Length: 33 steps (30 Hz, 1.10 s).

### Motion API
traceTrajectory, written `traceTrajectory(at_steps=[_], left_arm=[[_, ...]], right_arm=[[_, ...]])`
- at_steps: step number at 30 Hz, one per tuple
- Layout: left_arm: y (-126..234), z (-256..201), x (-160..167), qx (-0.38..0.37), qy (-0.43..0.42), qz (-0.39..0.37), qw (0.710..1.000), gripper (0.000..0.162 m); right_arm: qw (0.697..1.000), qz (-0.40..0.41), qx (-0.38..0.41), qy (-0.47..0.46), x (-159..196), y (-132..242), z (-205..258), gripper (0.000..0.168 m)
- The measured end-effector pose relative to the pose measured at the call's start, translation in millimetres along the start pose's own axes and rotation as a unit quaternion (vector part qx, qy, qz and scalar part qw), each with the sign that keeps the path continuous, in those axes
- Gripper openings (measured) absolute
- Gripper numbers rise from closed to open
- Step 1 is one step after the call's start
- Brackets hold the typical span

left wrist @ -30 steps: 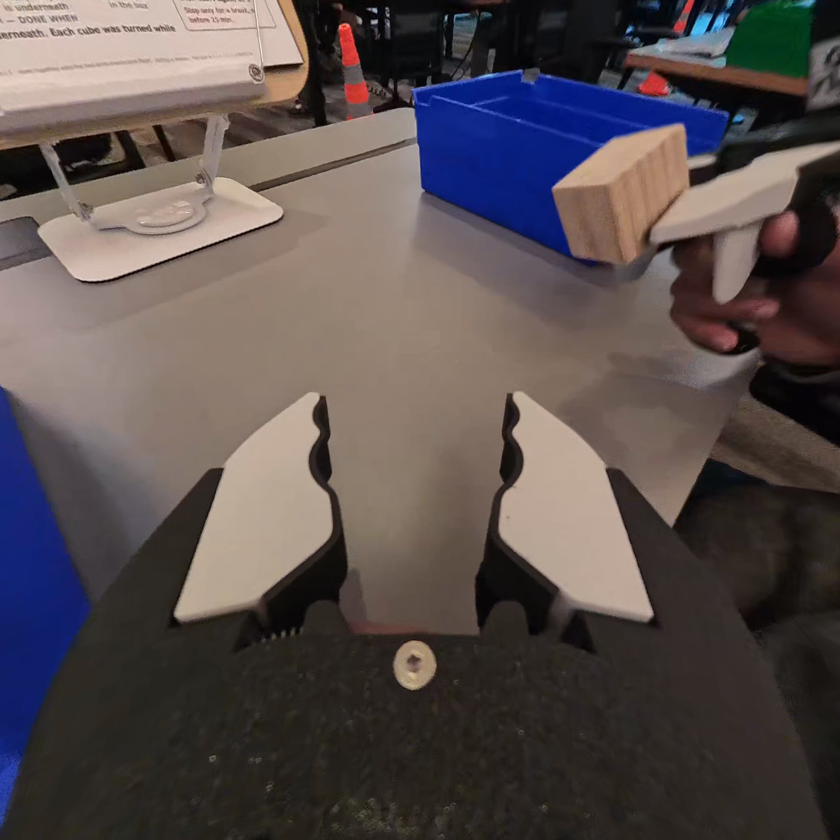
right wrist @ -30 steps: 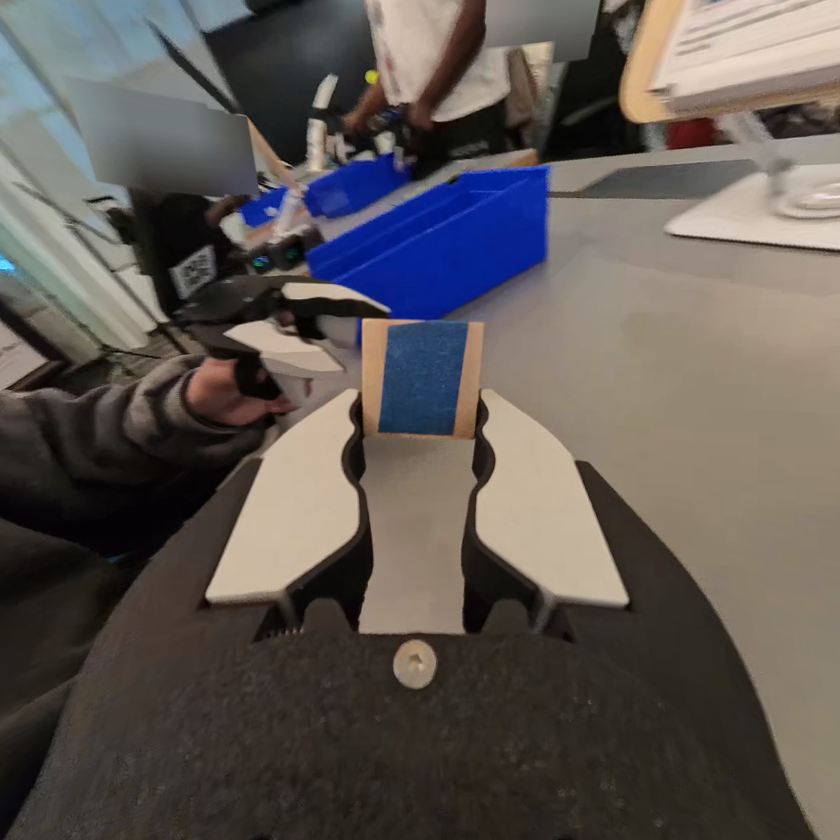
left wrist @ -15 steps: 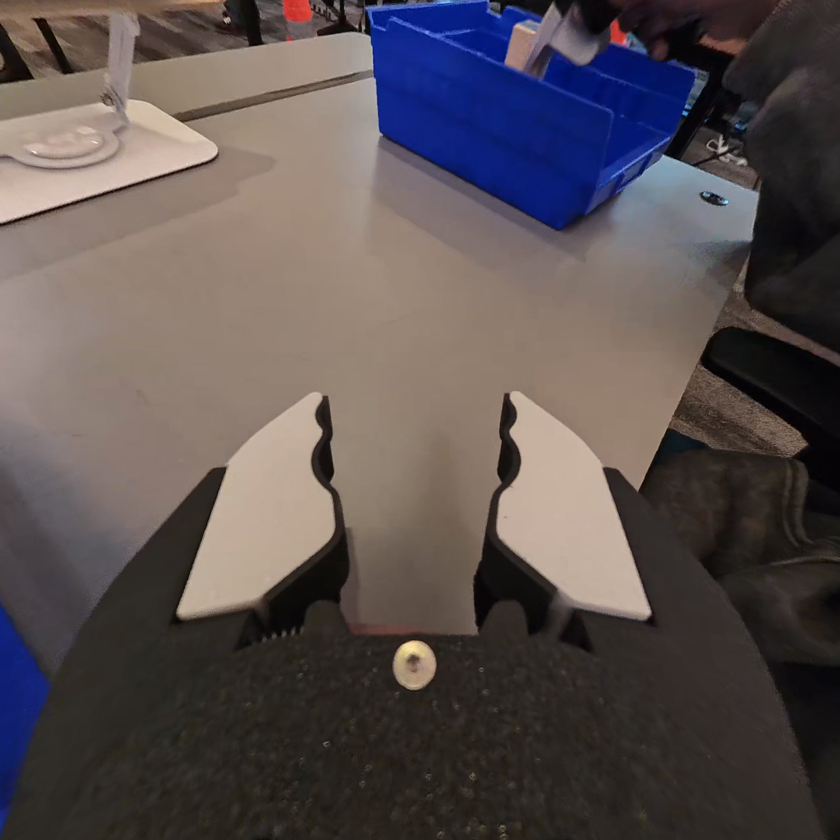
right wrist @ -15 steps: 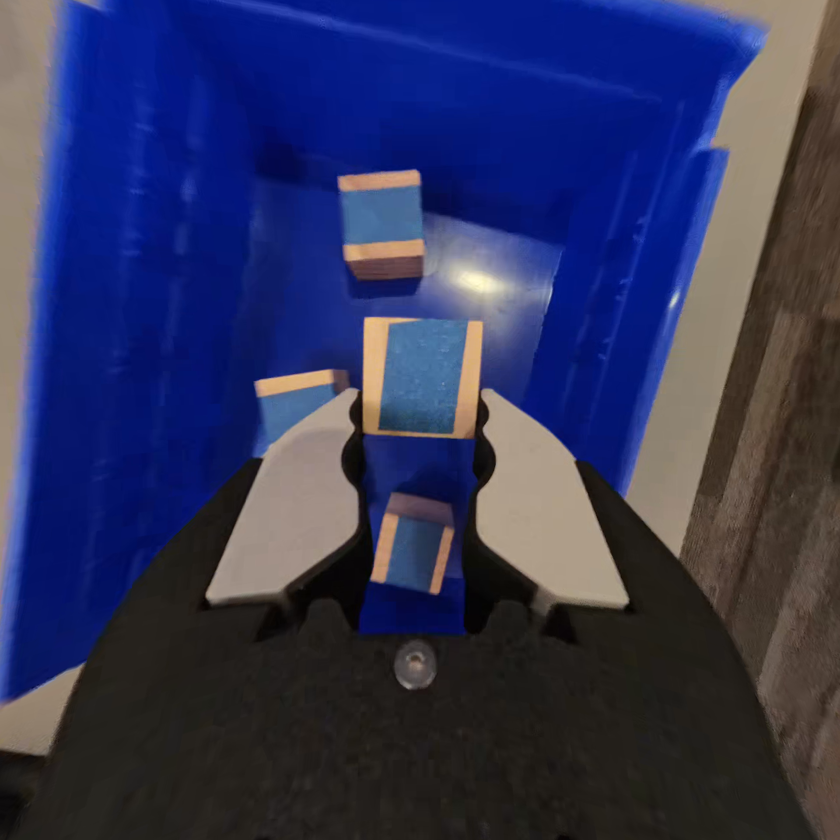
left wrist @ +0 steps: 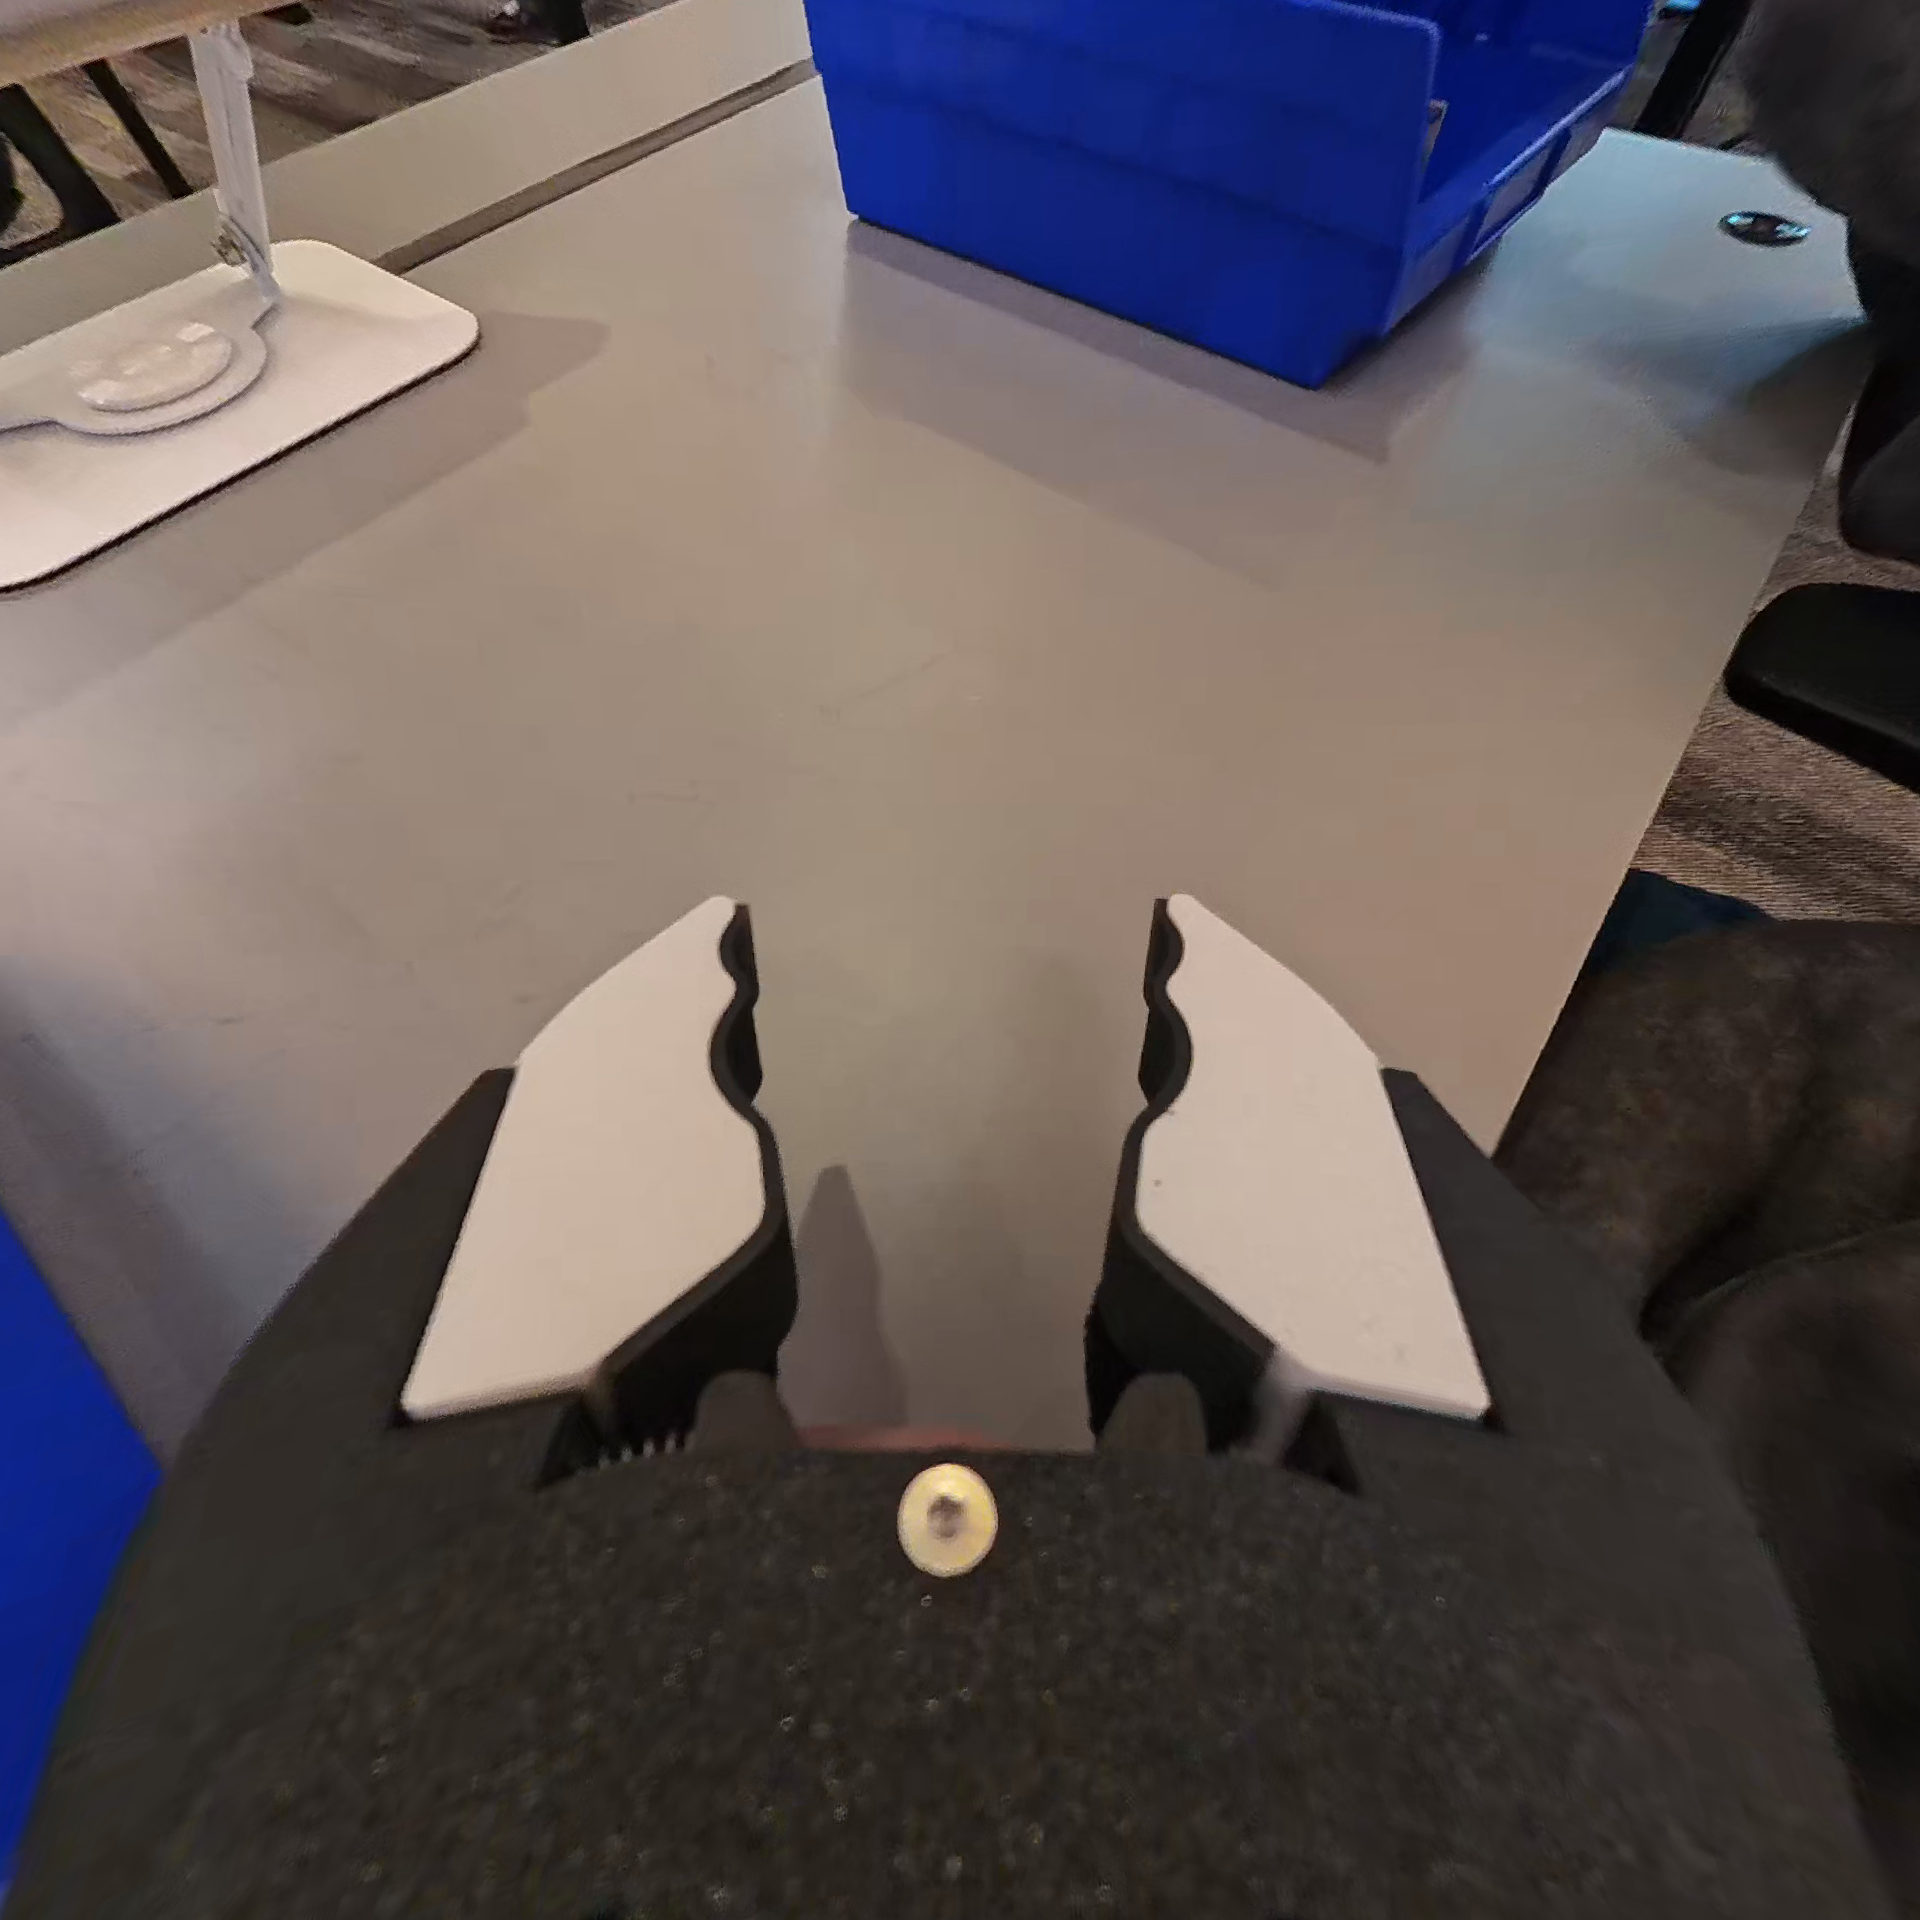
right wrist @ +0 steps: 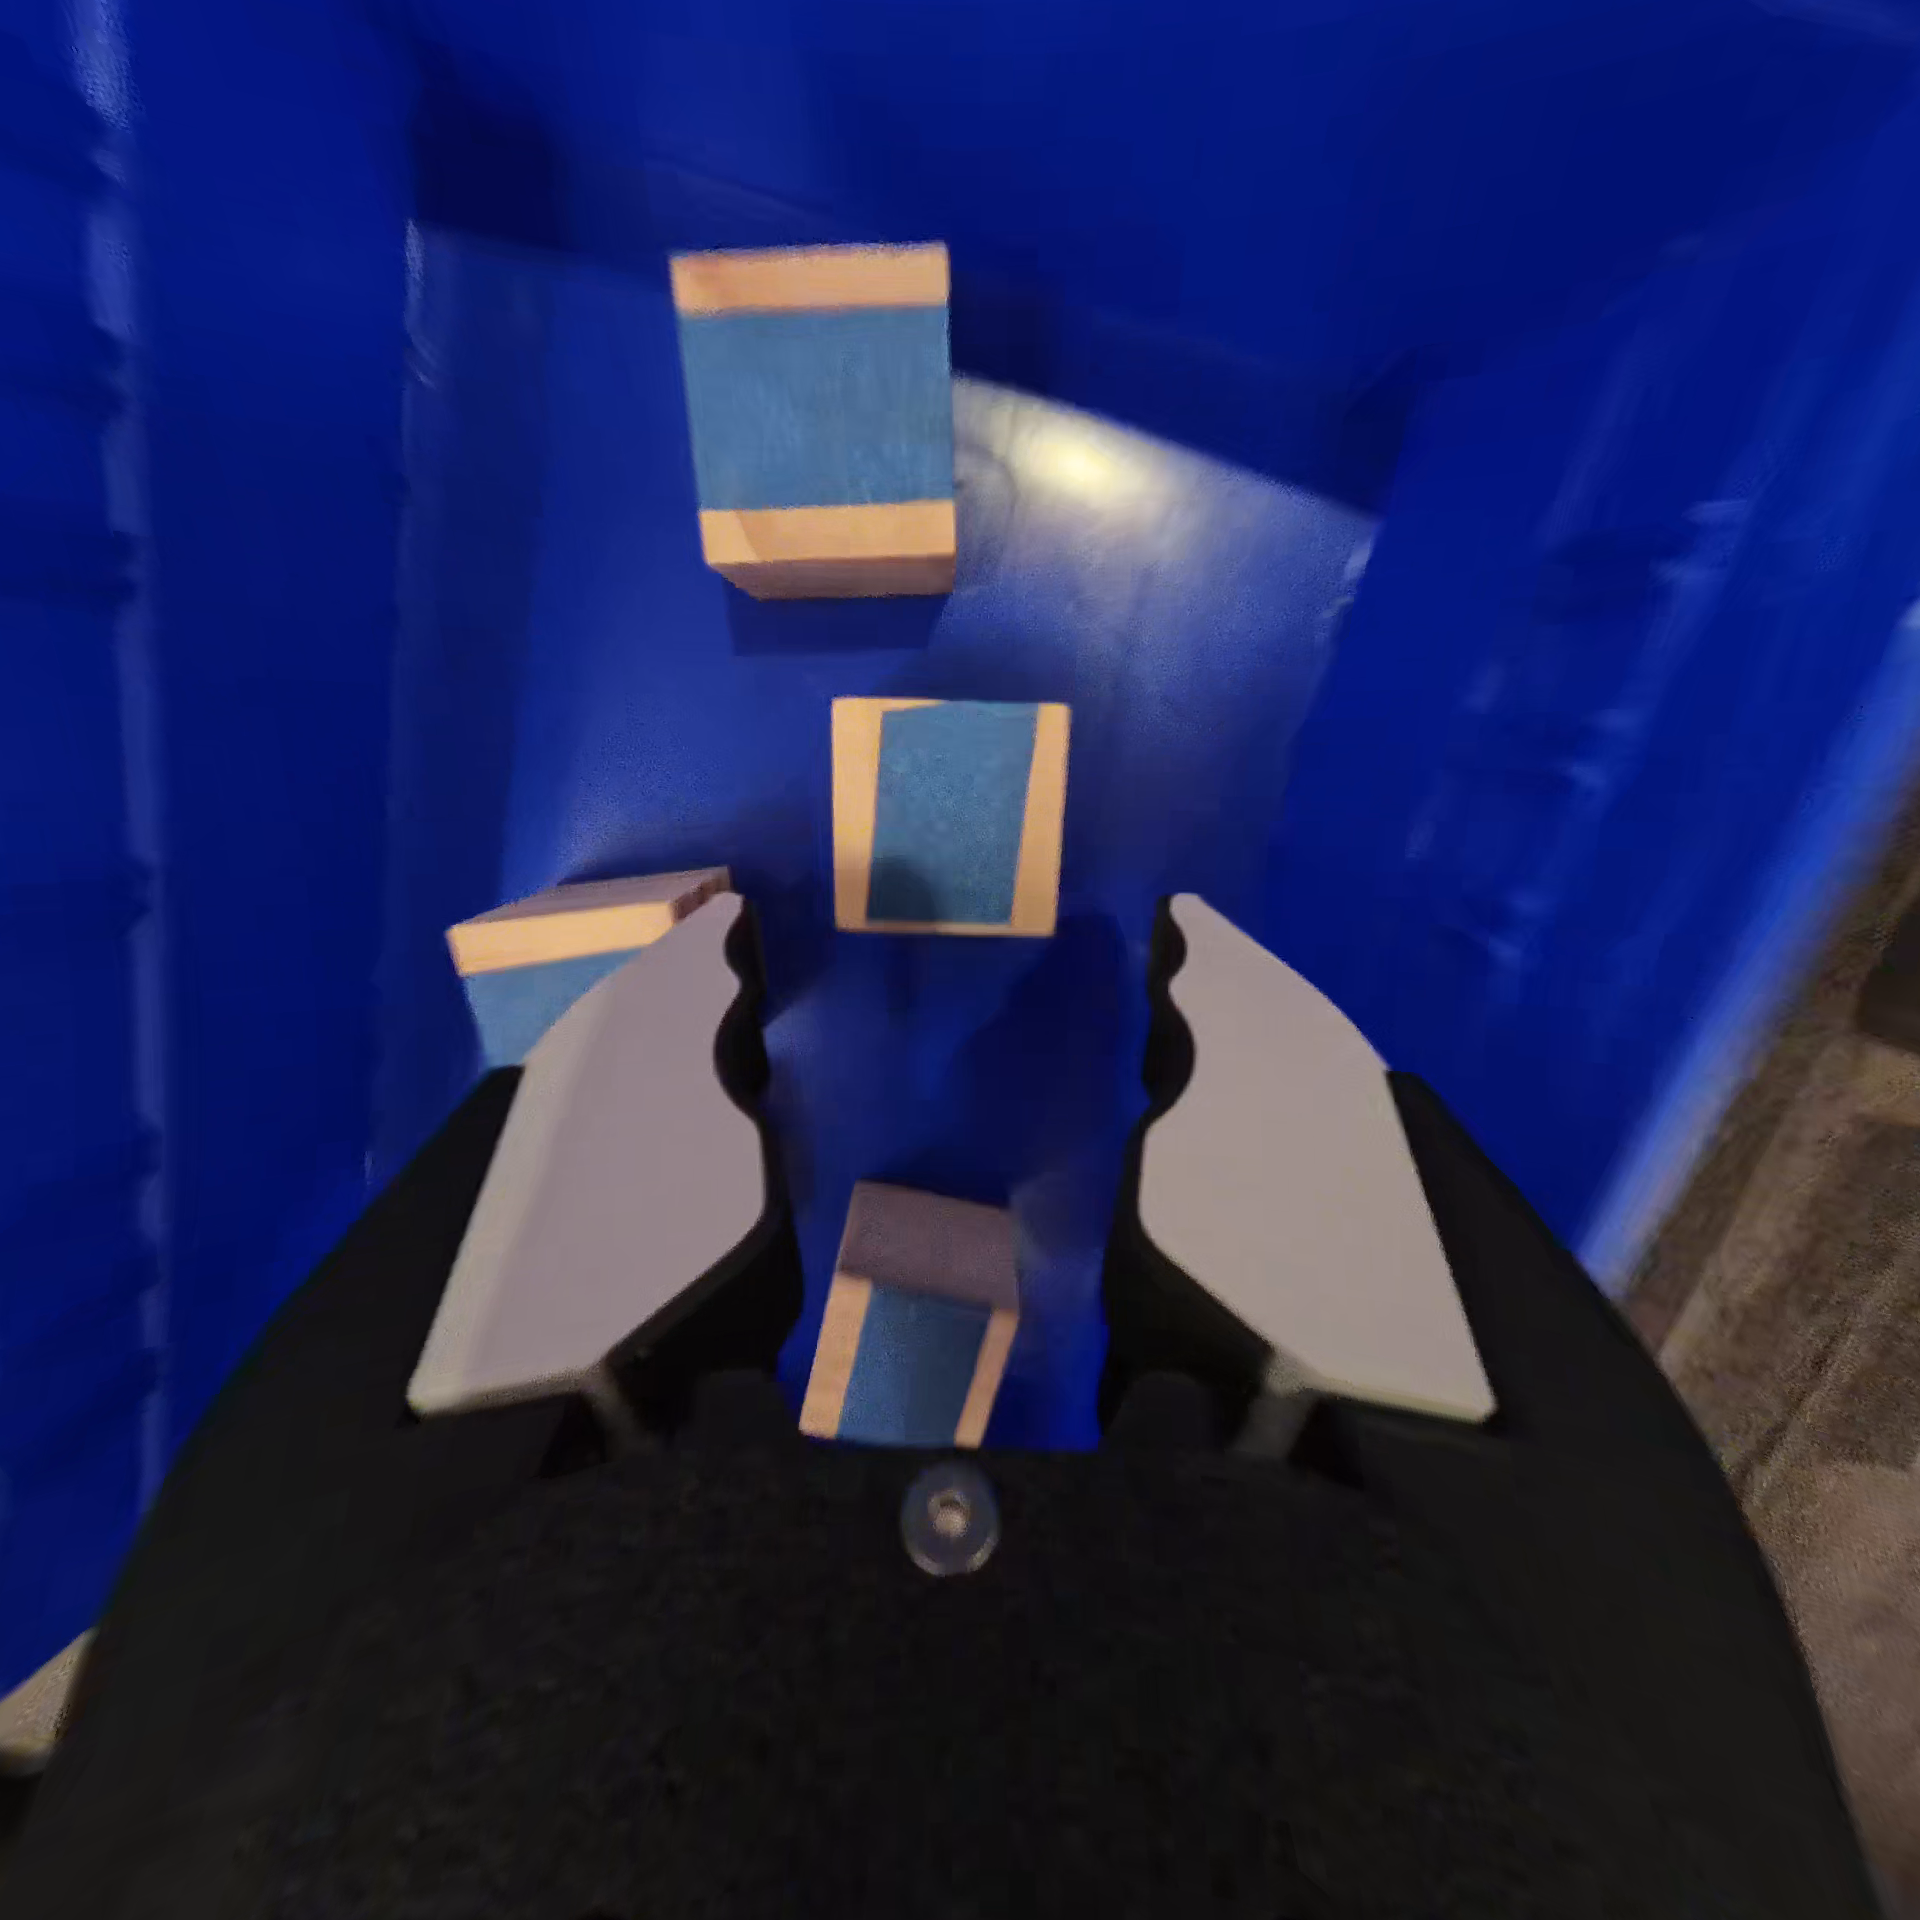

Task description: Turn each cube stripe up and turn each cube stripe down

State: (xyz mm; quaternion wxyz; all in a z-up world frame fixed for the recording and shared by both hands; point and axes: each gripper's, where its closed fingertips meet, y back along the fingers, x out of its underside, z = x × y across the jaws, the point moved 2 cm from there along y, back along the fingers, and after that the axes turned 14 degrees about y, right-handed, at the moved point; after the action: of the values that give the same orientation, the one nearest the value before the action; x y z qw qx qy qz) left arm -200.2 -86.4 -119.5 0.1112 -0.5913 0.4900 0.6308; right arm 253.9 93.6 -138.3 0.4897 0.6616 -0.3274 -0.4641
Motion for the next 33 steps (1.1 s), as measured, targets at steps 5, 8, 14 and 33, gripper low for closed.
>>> traceTrajectory(at_steps=[5,8,14,33], left_arm=[[2,-1,0,0.021,0.039,0.007,0.999,0.071],[1,-2,1,0.042,0.065,0.014,0.997,0.073],[0,2,5,0.041,0.079,0.028,0.996,0.075],[93,234,-103,-0.244,0.337,-0.027,0.909,0.06]], right_arm=[[0.953,-0.304,0.007,0.003,-23,126,51,0.063],[0.848,-0.51,-0.122,0.08,-21,175,168,0.059],[0.777,-0.477,-0.39,0.125,29,120,359,0.054],[0.808,-0.411,-0.382,0.18,46,91,394,0.05]])
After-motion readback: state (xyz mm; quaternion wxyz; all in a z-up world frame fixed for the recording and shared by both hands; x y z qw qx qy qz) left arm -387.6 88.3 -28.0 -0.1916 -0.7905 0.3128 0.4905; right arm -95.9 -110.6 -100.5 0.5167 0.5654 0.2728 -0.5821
